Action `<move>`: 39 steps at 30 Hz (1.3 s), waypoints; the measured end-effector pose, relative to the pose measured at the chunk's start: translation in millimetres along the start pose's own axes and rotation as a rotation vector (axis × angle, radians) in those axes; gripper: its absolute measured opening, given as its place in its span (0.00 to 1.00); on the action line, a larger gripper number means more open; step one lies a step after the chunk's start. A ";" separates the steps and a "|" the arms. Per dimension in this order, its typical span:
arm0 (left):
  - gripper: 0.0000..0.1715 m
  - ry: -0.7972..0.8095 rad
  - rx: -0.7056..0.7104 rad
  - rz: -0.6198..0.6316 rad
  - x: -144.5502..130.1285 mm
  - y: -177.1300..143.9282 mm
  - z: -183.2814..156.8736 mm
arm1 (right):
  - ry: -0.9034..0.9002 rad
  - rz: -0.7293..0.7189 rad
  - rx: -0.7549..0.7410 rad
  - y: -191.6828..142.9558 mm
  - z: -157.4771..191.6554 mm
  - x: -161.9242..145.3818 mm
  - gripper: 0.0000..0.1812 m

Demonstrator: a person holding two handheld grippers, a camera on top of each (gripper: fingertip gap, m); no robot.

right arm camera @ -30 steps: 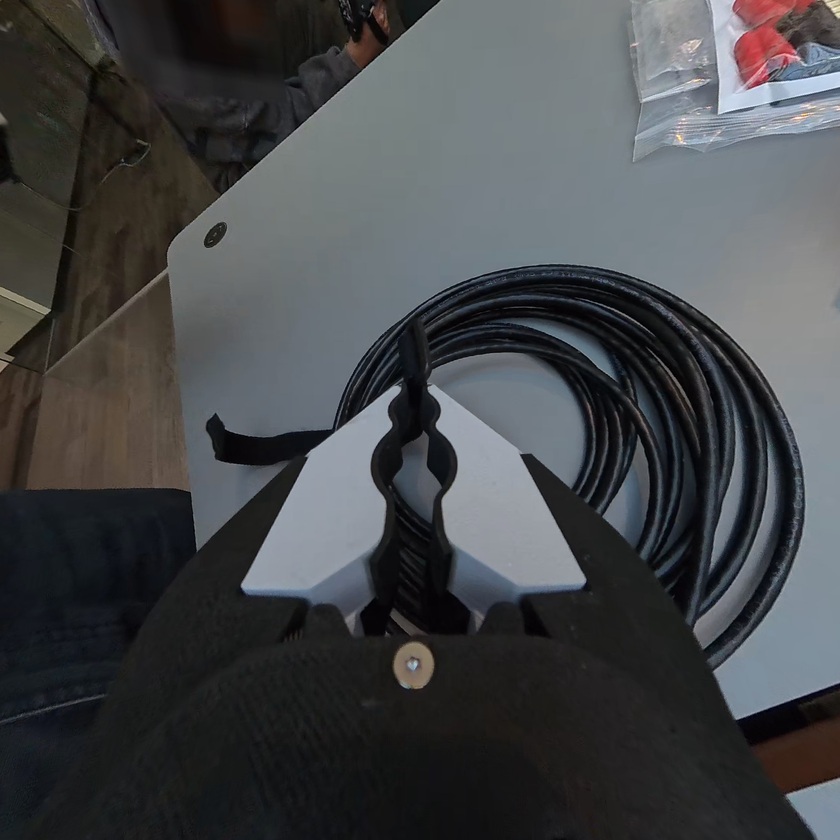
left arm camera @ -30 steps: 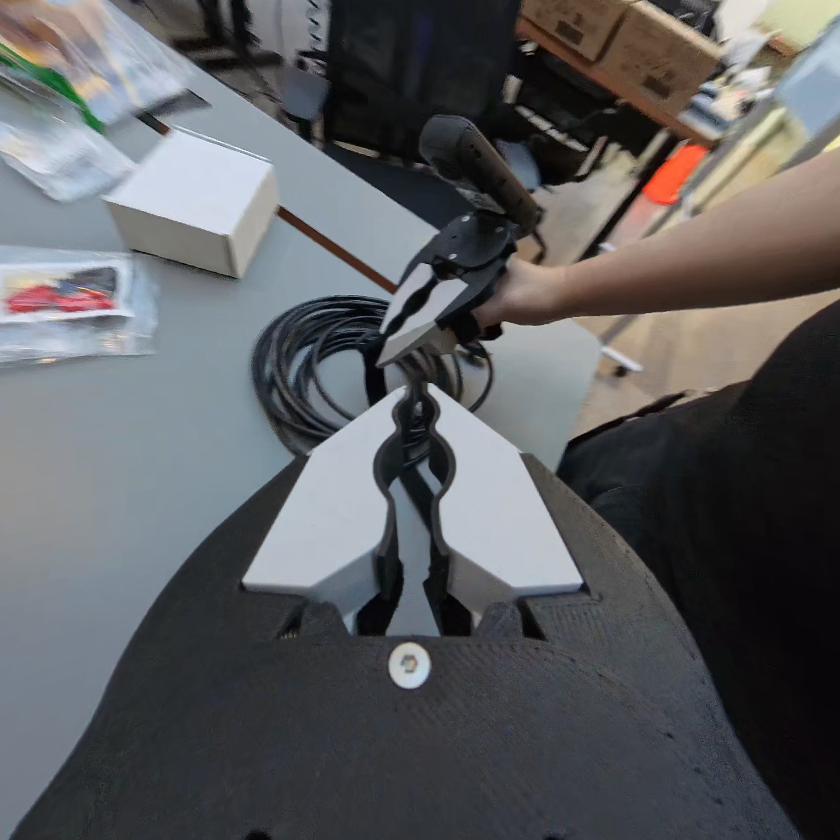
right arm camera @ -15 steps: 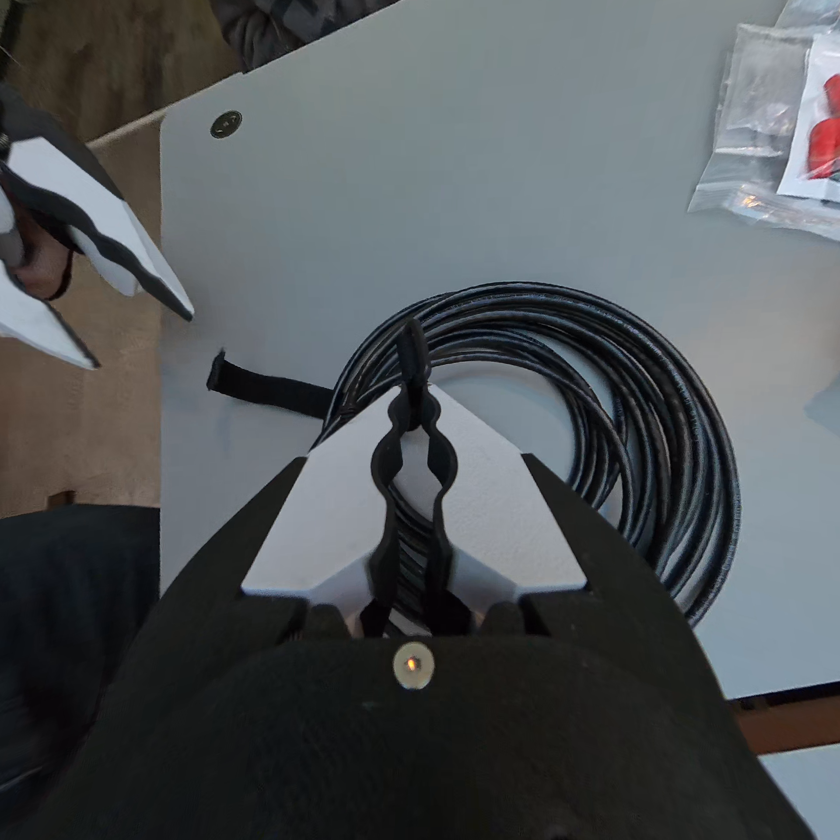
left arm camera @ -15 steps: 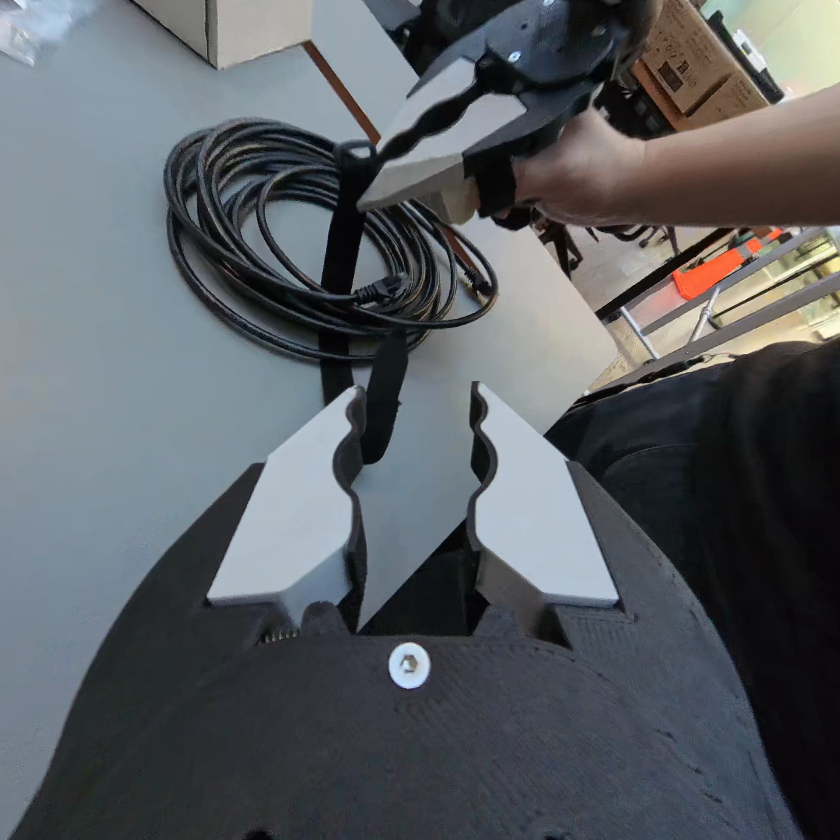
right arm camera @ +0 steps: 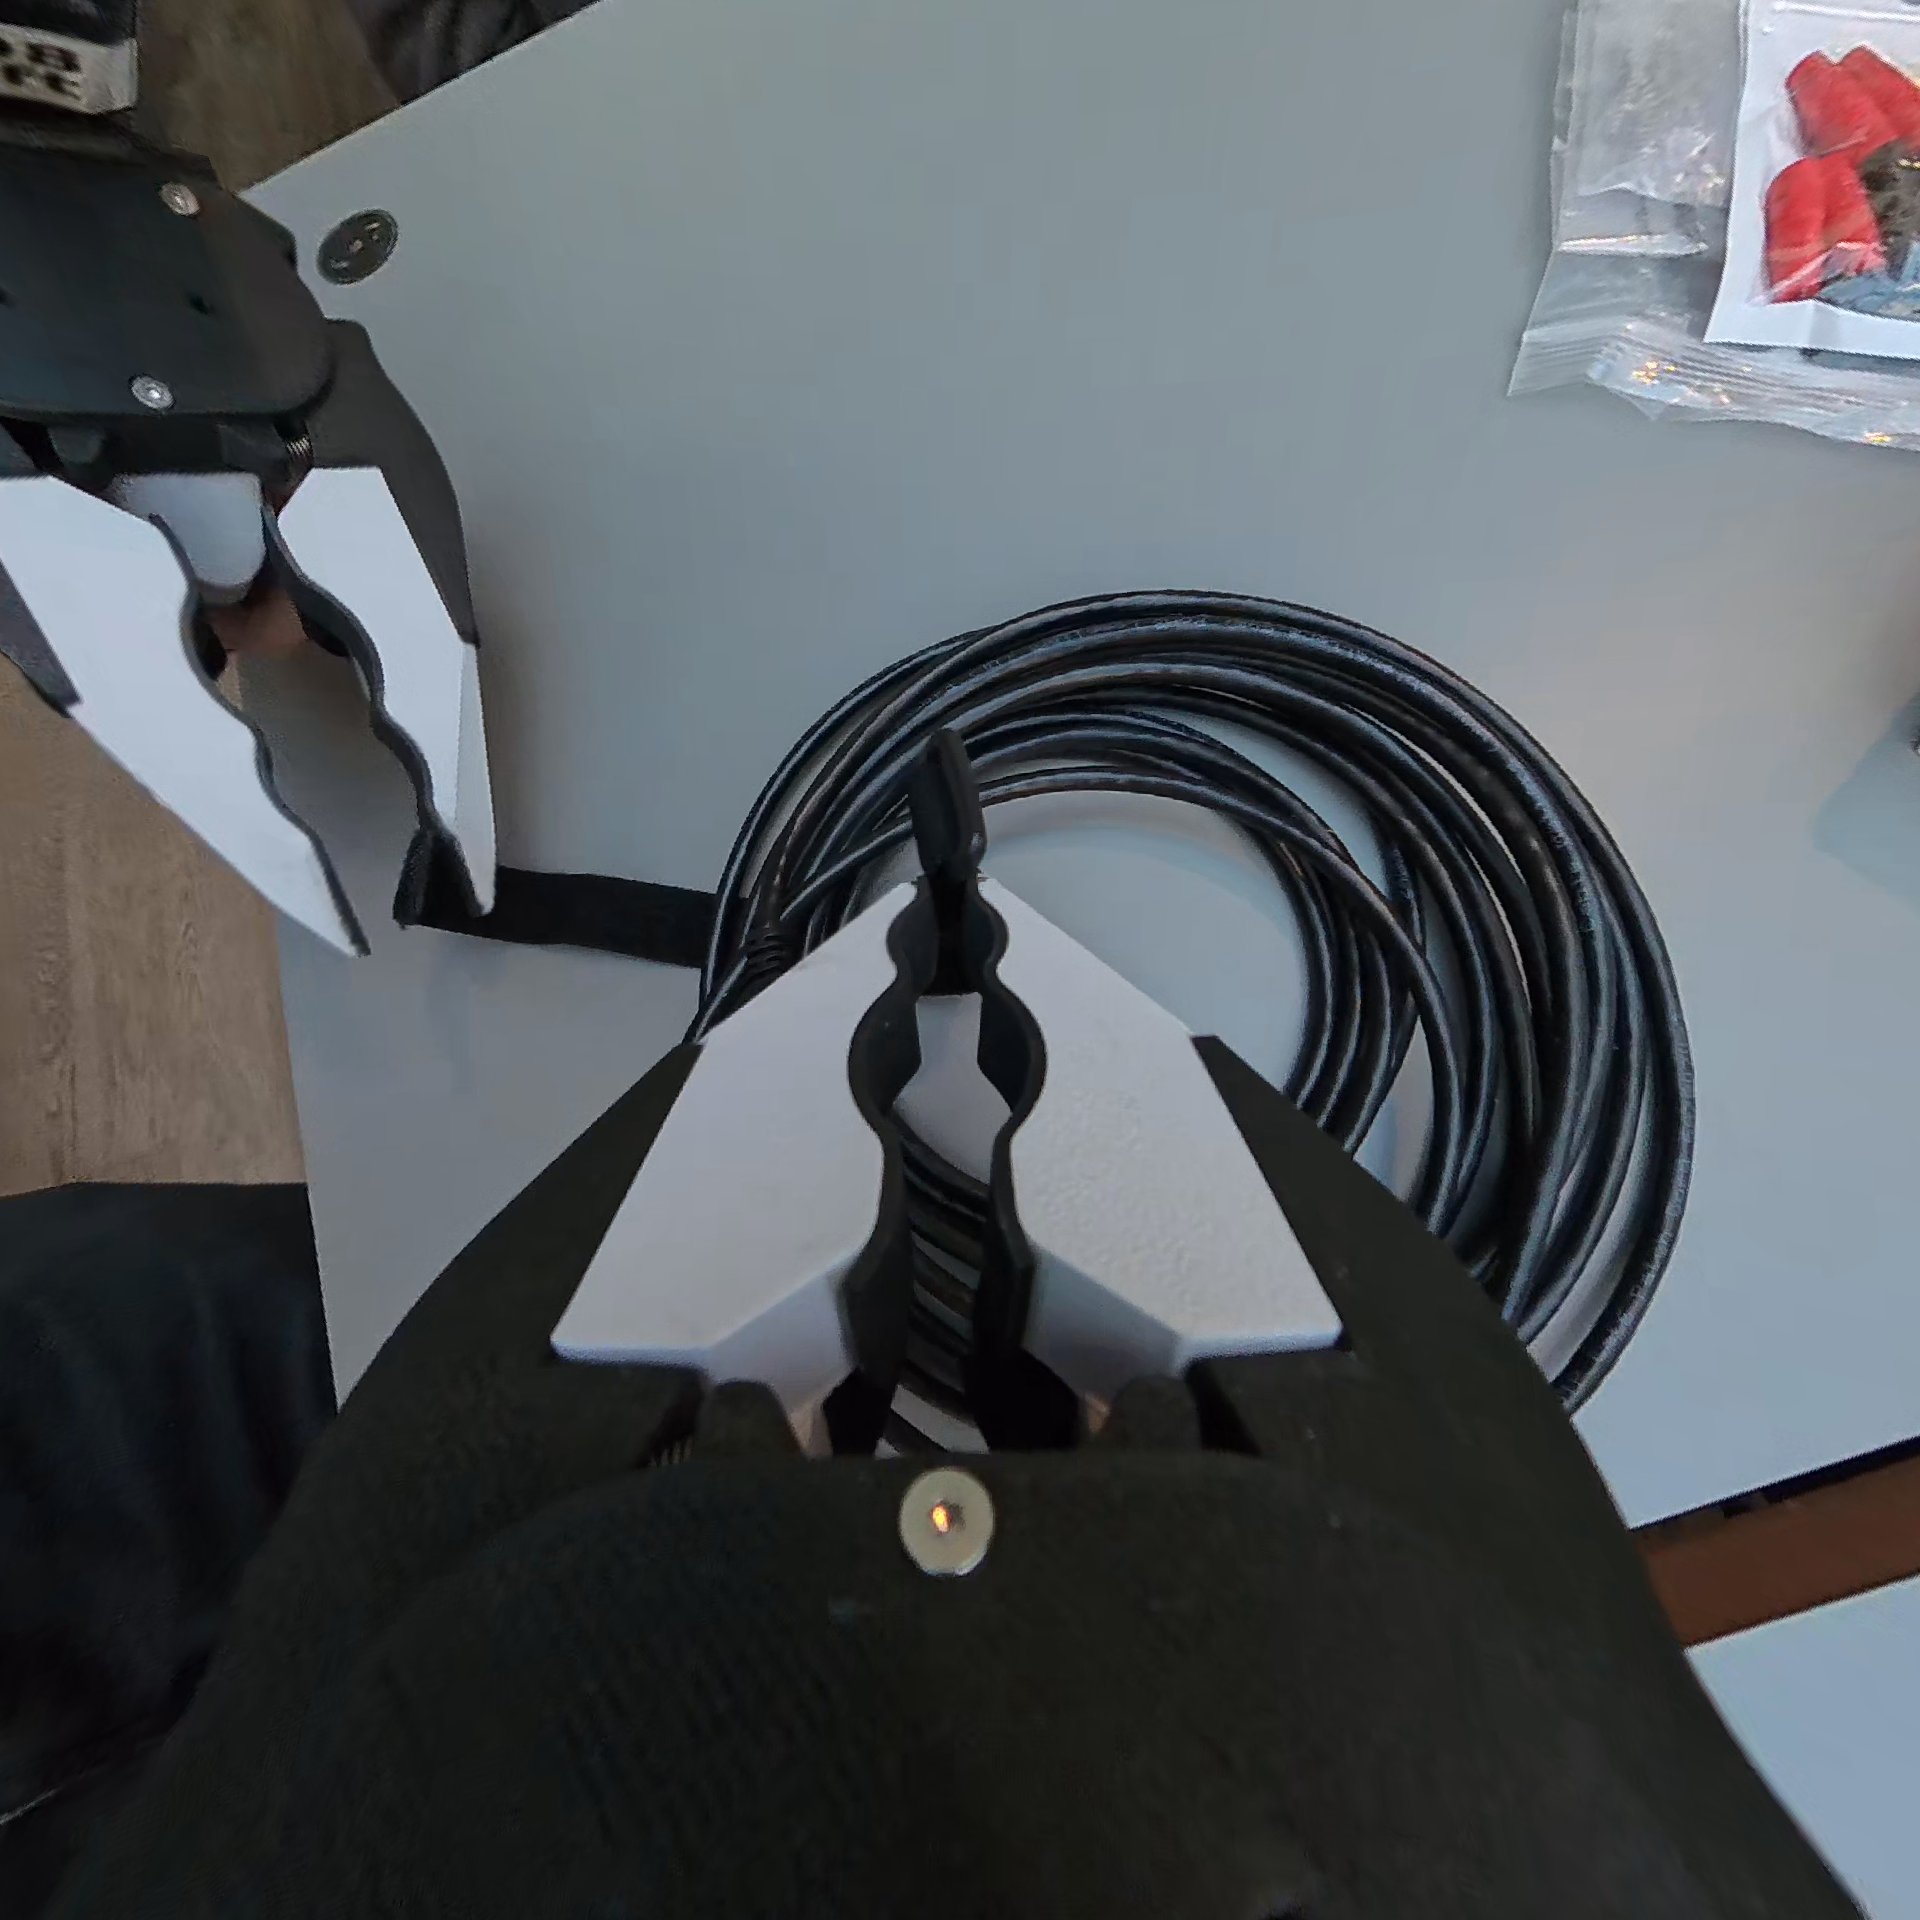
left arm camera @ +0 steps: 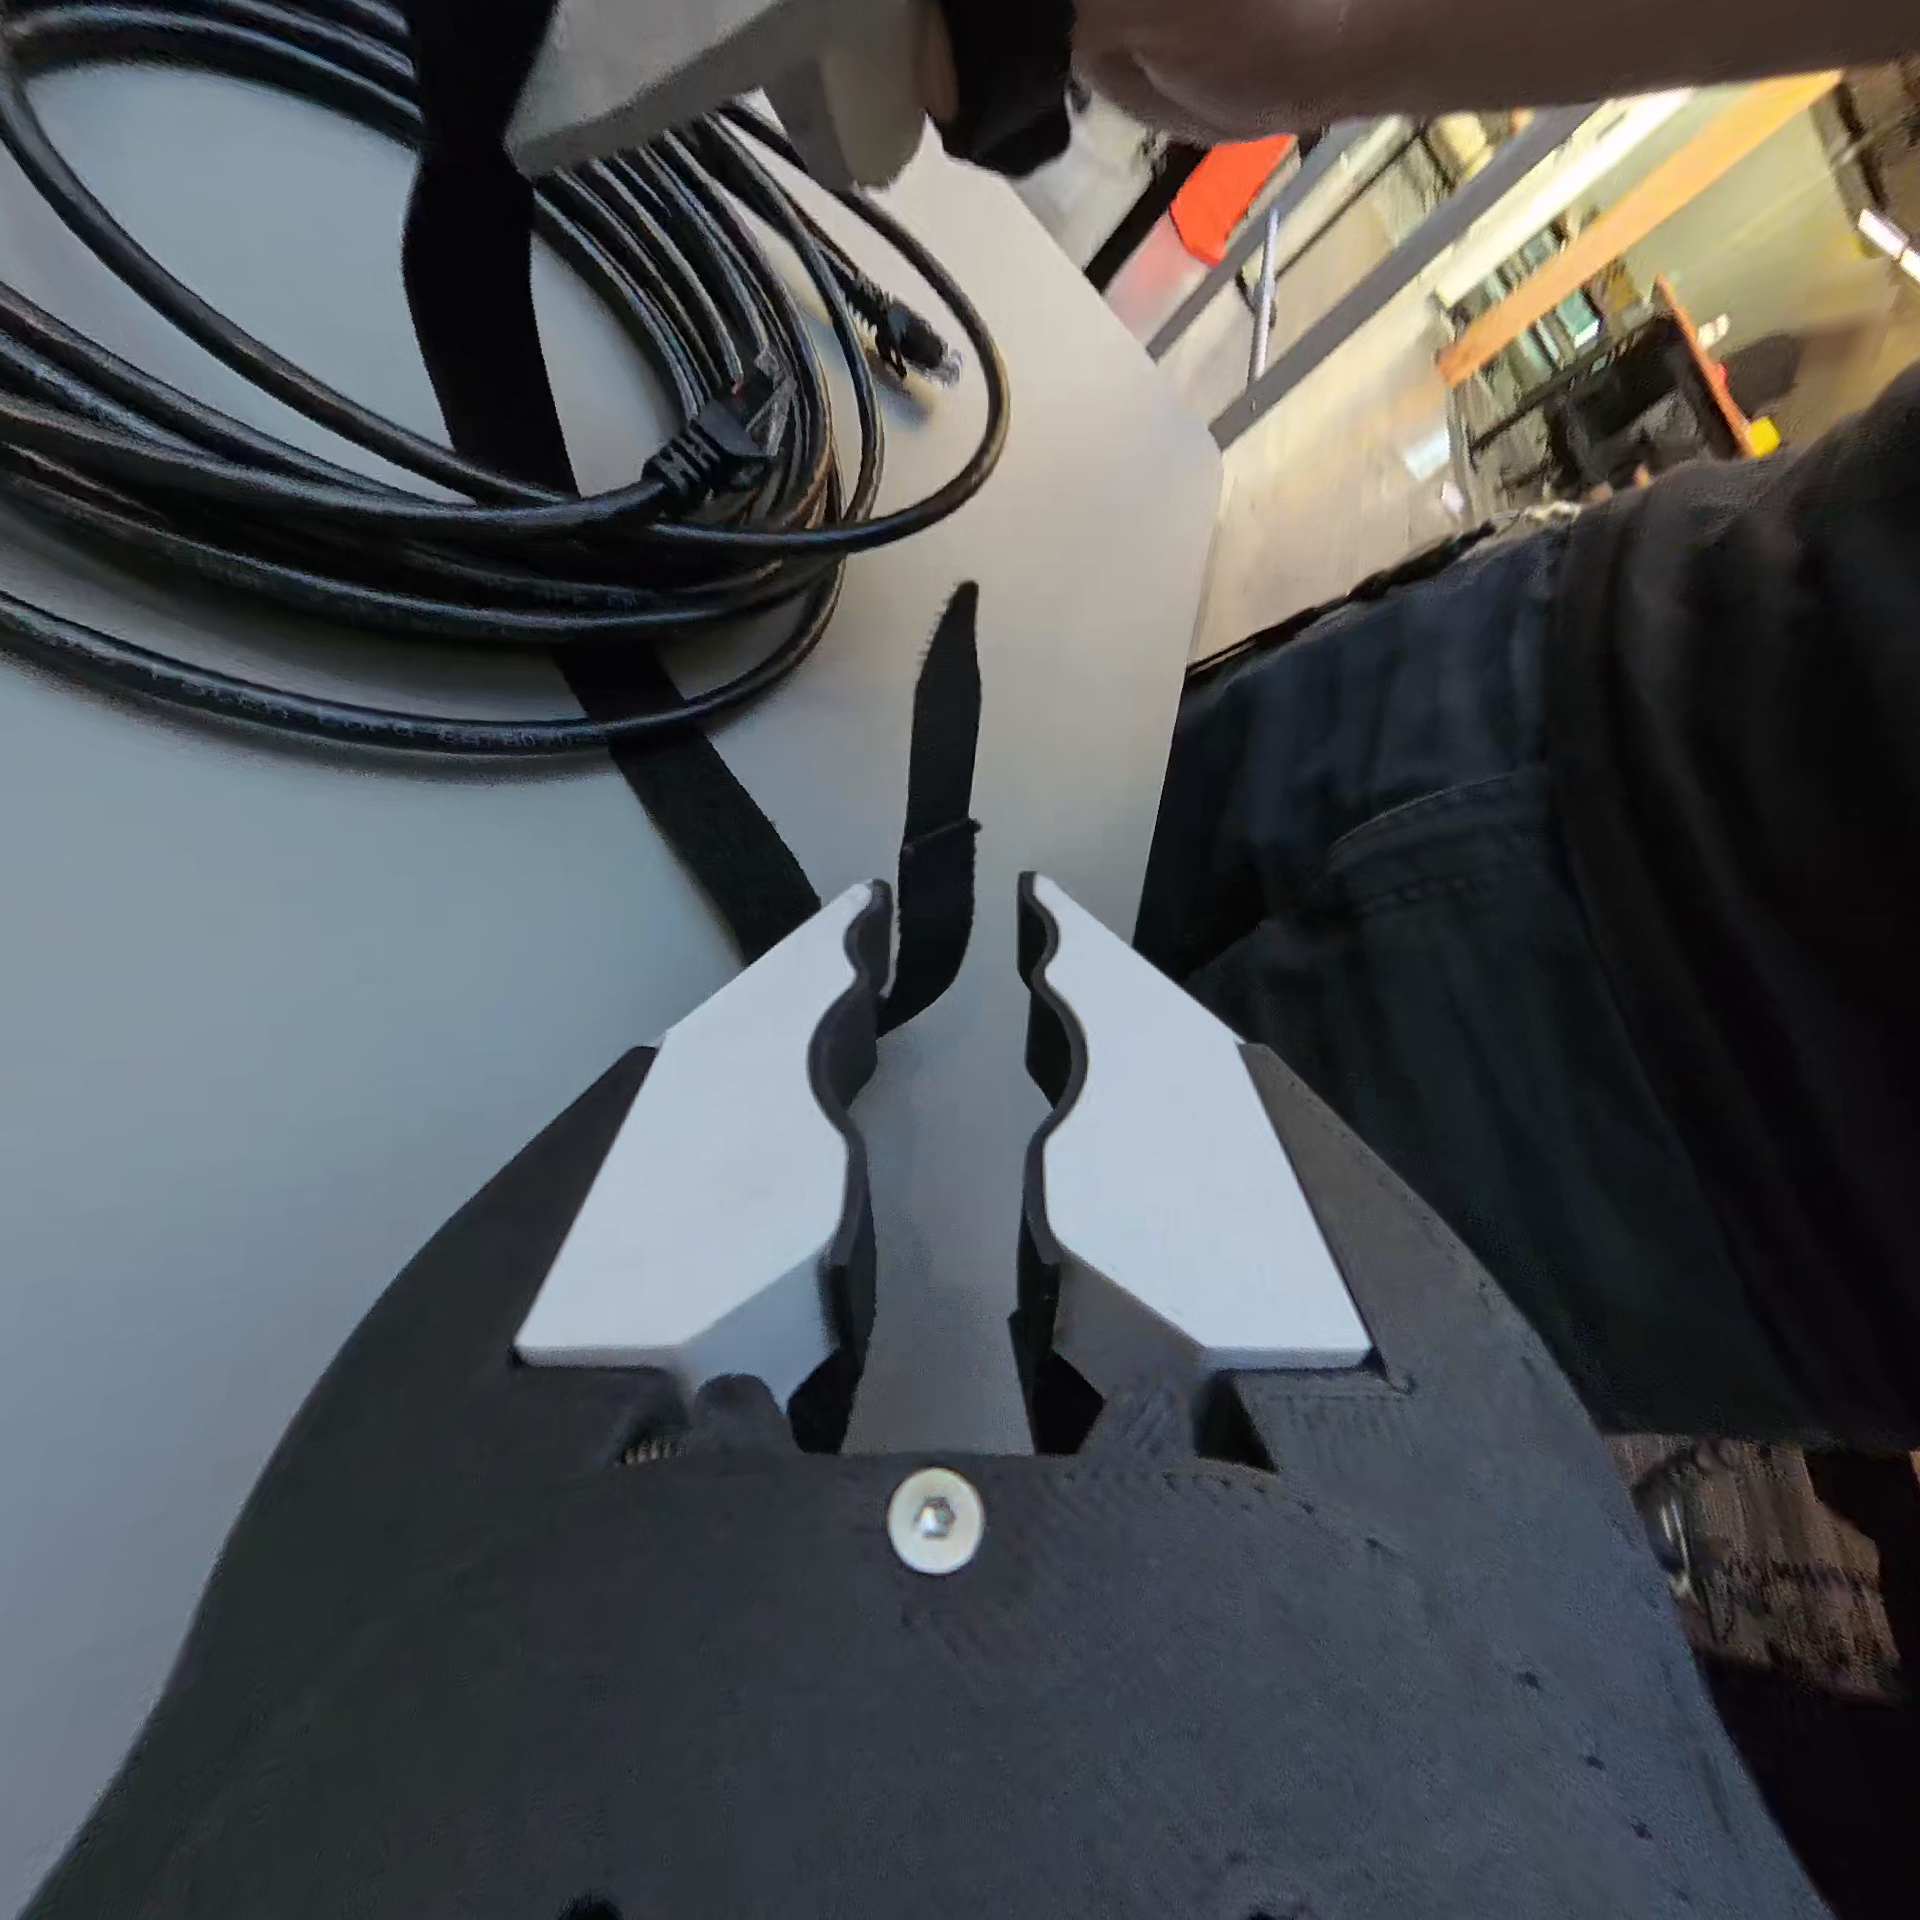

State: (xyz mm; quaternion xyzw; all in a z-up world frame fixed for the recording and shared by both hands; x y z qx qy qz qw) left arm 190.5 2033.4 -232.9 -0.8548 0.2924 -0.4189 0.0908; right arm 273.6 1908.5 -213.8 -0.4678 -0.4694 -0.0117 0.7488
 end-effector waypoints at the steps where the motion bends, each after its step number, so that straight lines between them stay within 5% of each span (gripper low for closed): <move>1: 0.05 0.005 -0.021 0.034 -1.9 -0.1 1.9 | 0.016 -0.003 -0.011 -0.1 -1.0 1.0 0.01; 4: 0.00 -0.169 -0.140 0.002 4.6 -4.9 7.4 | 0.035 -0.014 -0.030 0.2 0.9 3.9 0.01; 8: 0.00 -0.449 -0.334 -0.218 41.4 -14.4 8.7 | -0.026 -0.071 -0.060 -0.7 11.2 9.3 0.01; 15: 0.00 -0.812 -0.657 -0.237 72.8 -0.8 2.9 | -0.136 -0.136 -0.118 1.6 18.8 7.8 0.00; 27: 0.00 -0.932 -0.653 -0.087 72.2 5.6 10.8 | -0.392 -0.174 -0.214 -3.3 24.4 9.2 0.00; 39: 0.00 -1.017 -0.768 -0.069 77.7 6.8 5.1 | -0.560 -0.172 -0.278 -5.9 22.9 8.0 0.00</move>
Point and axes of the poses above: each gripper's, where its closed fingertips meet, y out along the fingers, x out of its top, z = x × y across the jaws, the point moved 3 cm from there along -y, back along the fingers, and after that the axes turned 5 degrees about -x, right-handed, at the moved point
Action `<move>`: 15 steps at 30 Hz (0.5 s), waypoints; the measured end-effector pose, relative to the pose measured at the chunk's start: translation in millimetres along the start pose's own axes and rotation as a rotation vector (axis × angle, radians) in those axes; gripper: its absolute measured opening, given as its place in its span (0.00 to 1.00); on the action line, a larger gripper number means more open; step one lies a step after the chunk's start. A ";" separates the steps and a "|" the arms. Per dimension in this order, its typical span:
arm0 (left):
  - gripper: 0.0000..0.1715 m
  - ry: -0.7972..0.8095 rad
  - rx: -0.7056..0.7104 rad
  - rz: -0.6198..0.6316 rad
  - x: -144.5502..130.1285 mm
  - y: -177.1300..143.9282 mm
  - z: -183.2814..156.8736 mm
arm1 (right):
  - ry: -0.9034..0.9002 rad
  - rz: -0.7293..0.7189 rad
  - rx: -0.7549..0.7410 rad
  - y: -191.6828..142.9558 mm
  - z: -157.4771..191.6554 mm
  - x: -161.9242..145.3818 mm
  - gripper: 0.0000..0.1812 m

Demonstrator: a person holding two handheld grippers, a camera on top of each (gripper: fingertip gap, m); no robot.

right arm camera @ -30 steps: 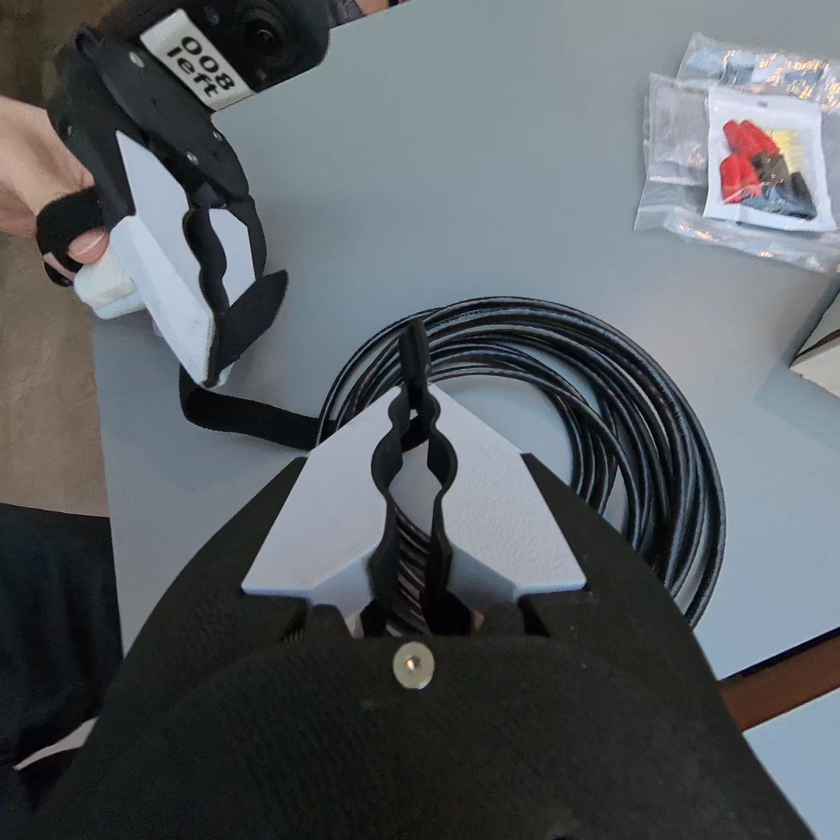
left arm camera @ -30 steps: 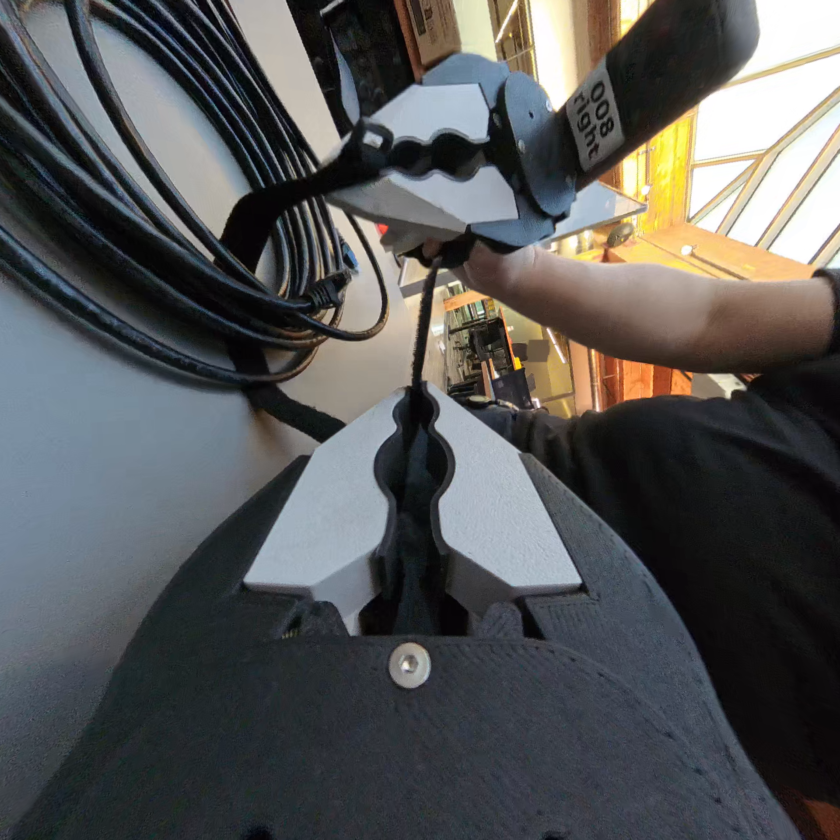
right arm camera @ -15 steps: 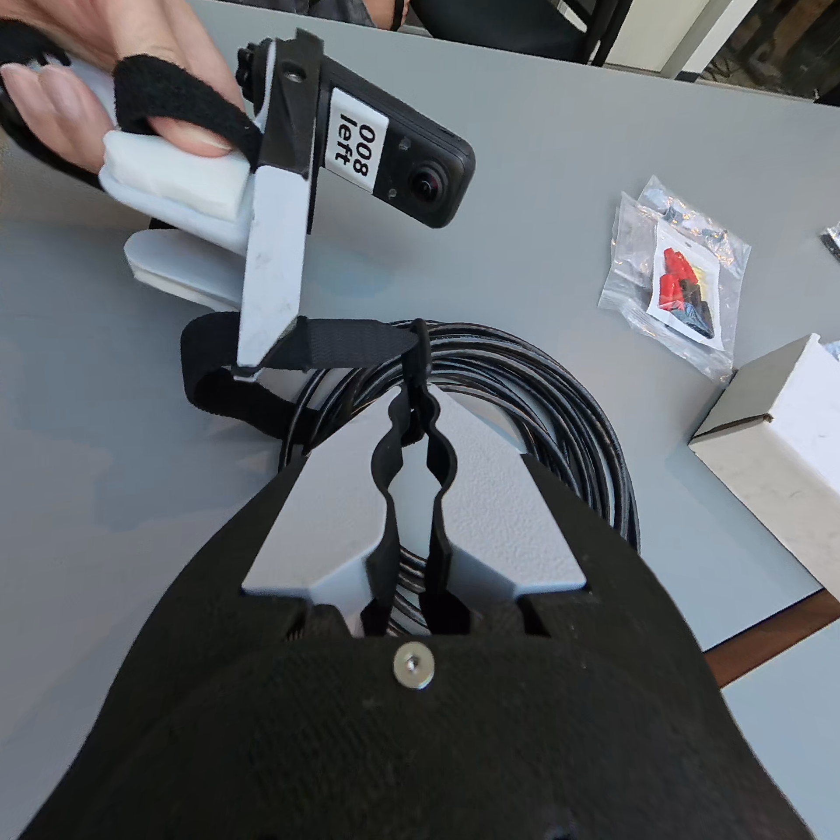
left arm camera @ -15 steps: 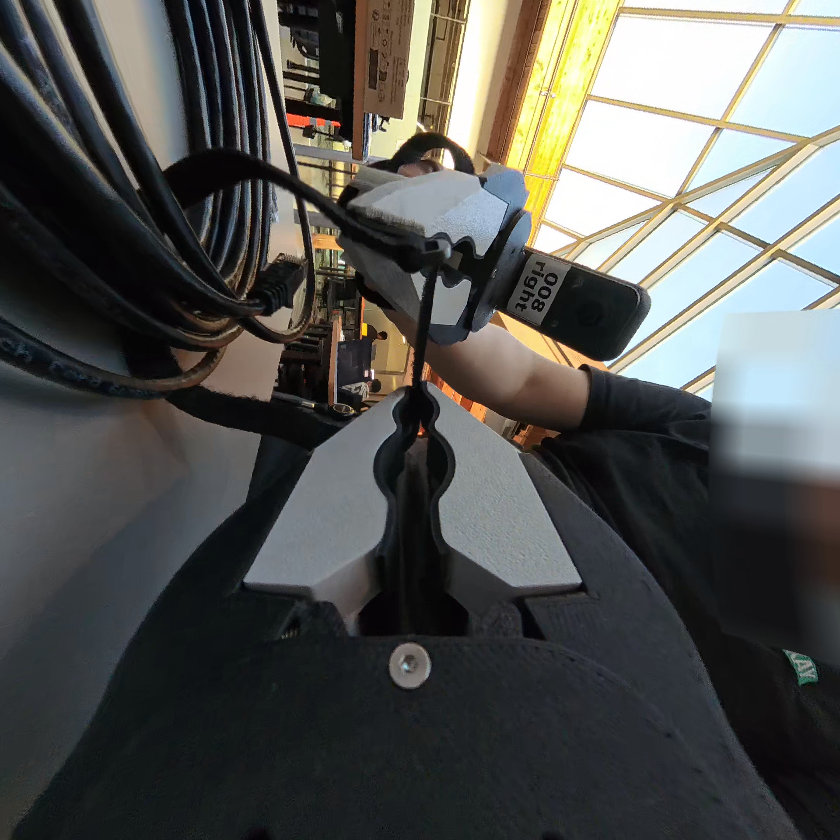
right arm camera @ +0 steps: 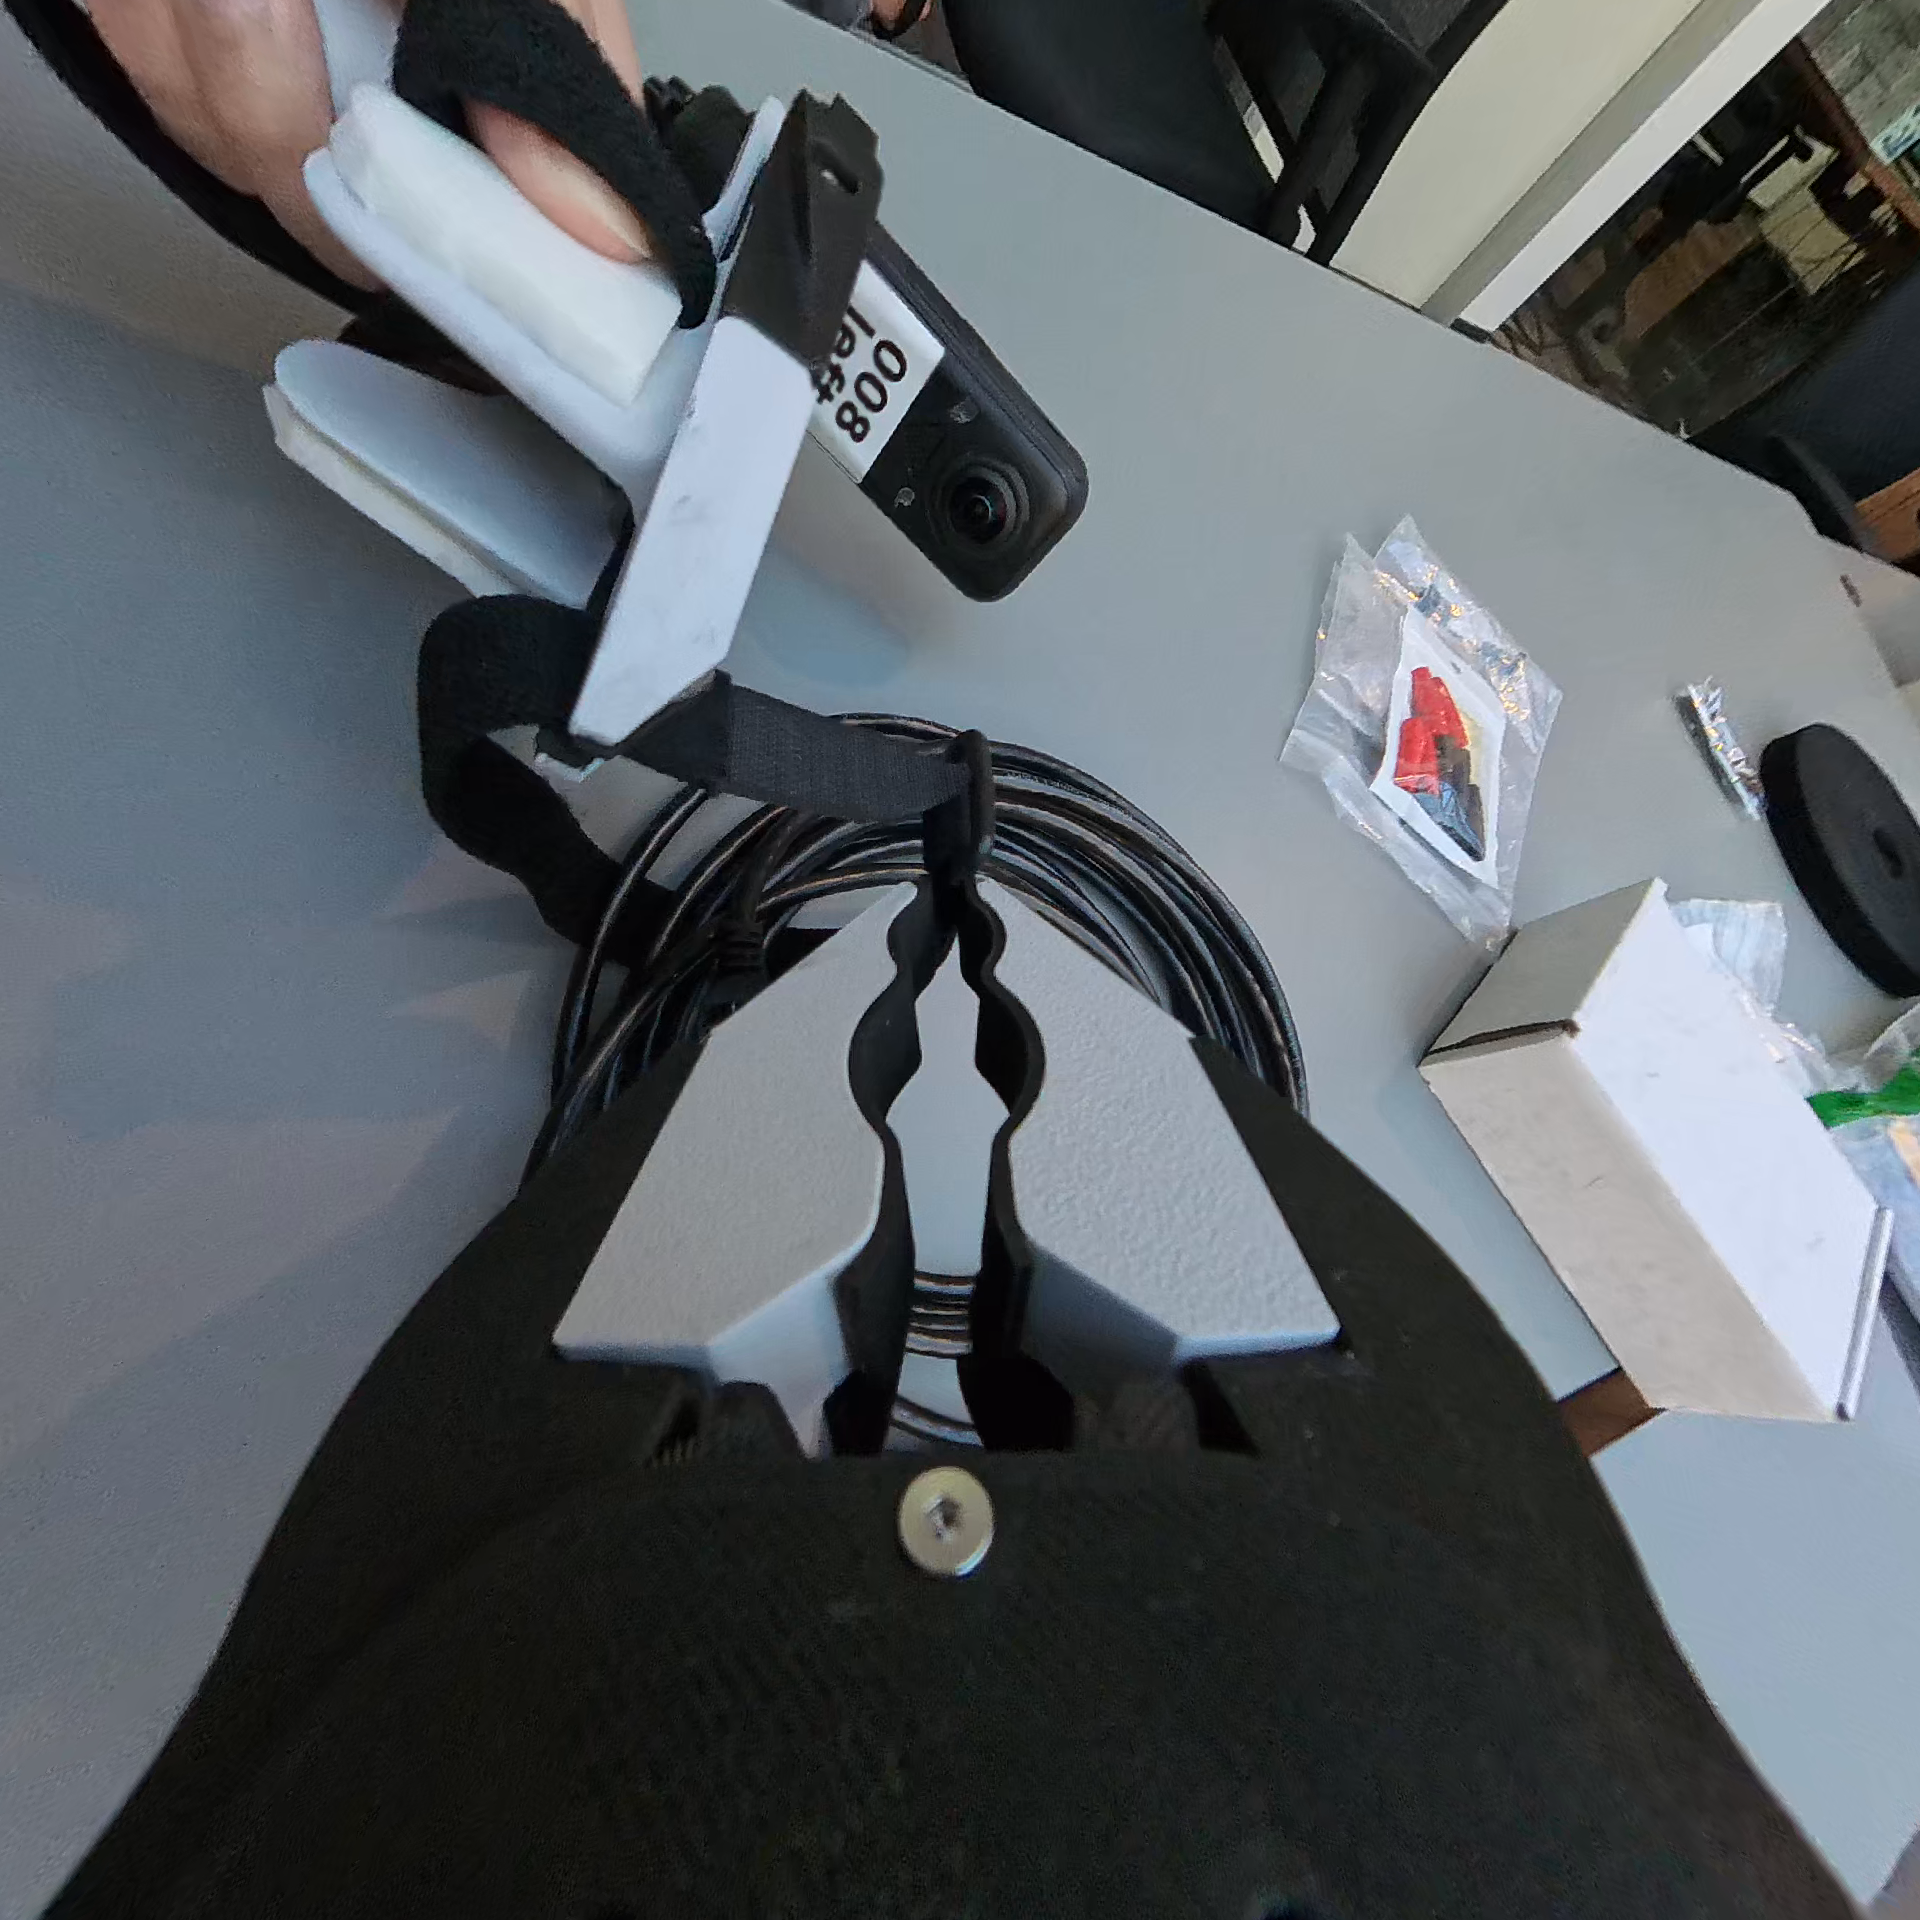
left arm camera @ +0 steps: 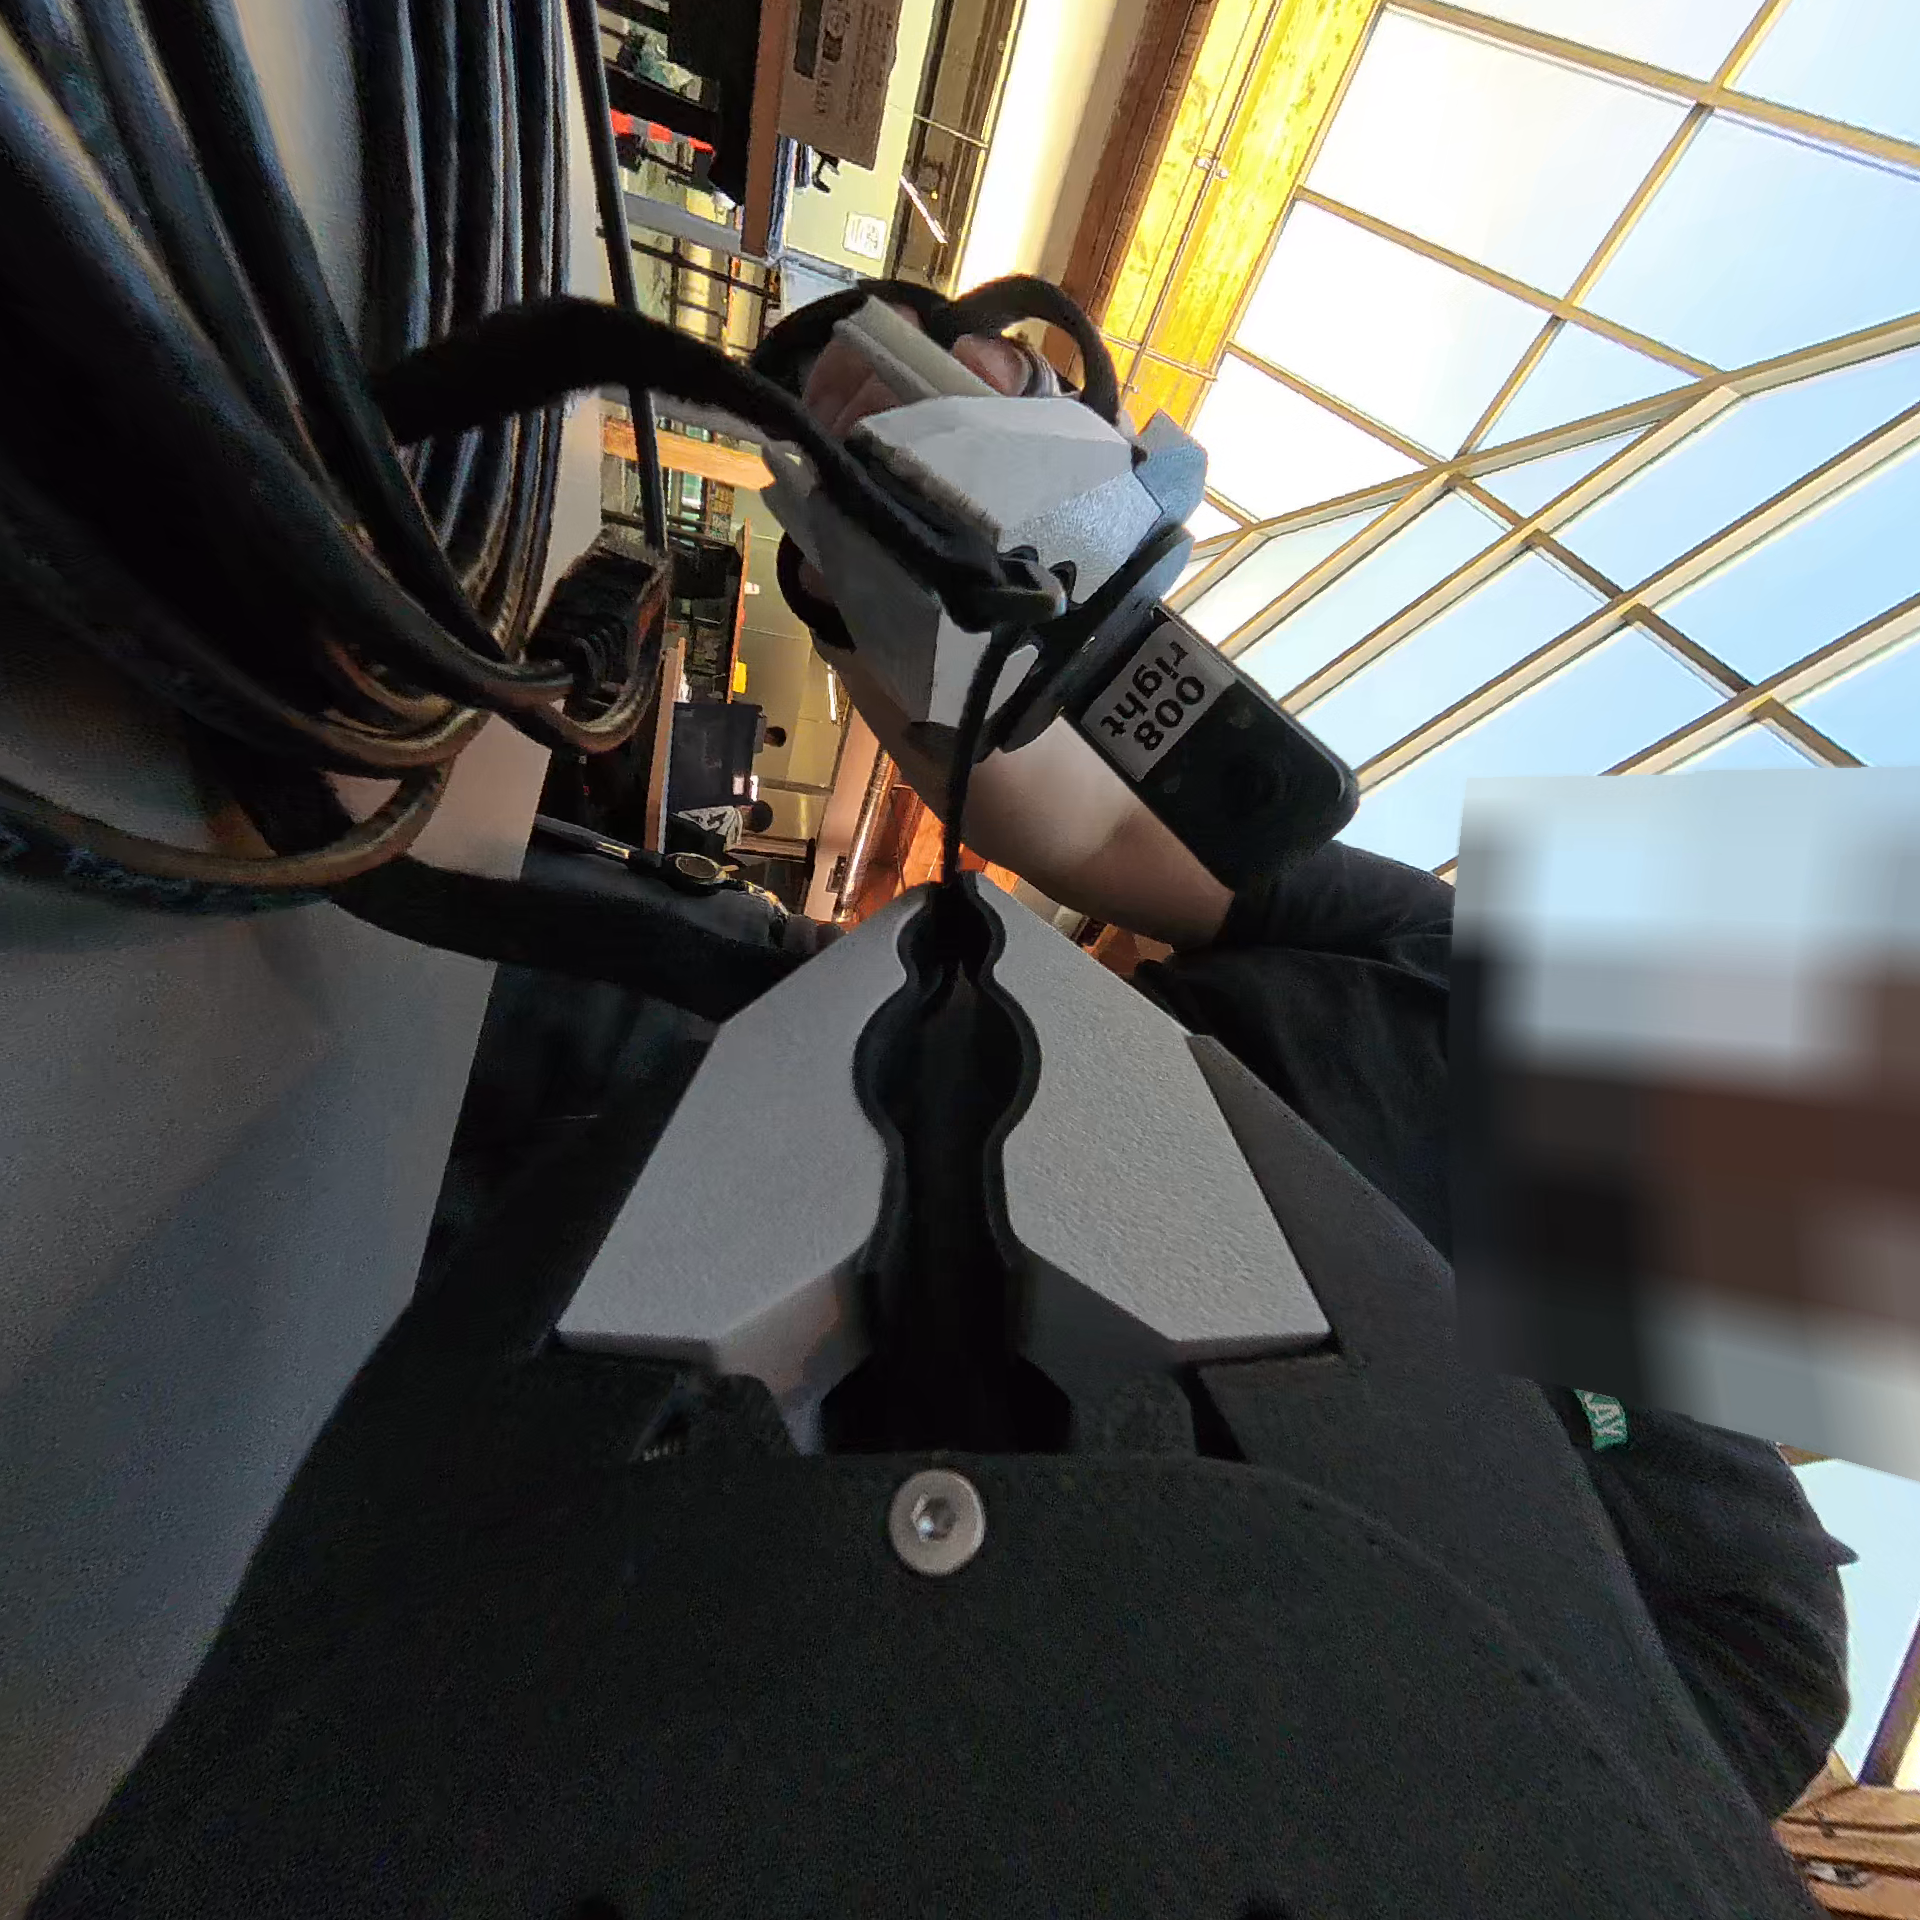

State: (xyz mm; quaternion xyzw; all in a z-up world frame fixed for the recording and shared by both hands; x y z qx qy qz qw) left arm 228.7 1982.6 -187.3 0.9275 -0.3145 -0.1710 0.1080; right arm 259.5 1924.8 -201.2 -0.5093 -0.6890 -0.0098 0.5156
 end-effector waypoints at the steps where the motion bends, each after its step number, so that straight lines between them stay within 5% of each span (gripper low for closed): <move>1: 0.00 -0.003 -0.002 0.002 -0.9 -0.1 0.5 | -0.020 0.003 -0.009 0.5 0.6 -0.2 0.01; 15: 0.00 -0.021 -0.021 -0.013 -3.6 -3.5 -3.0 | -0.056 -0.036 0.005 -0.4 10.7 7.3 0.00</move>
Point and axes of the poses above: each gripper's, where its closed fingertips meet, y out along the fingers, x out of its top, z = x × y across the jaws, the point moved 3 cm from there along -y, back along the fingers, and after that the axes turned 5 degrees about -x, right-handed, at the moved point
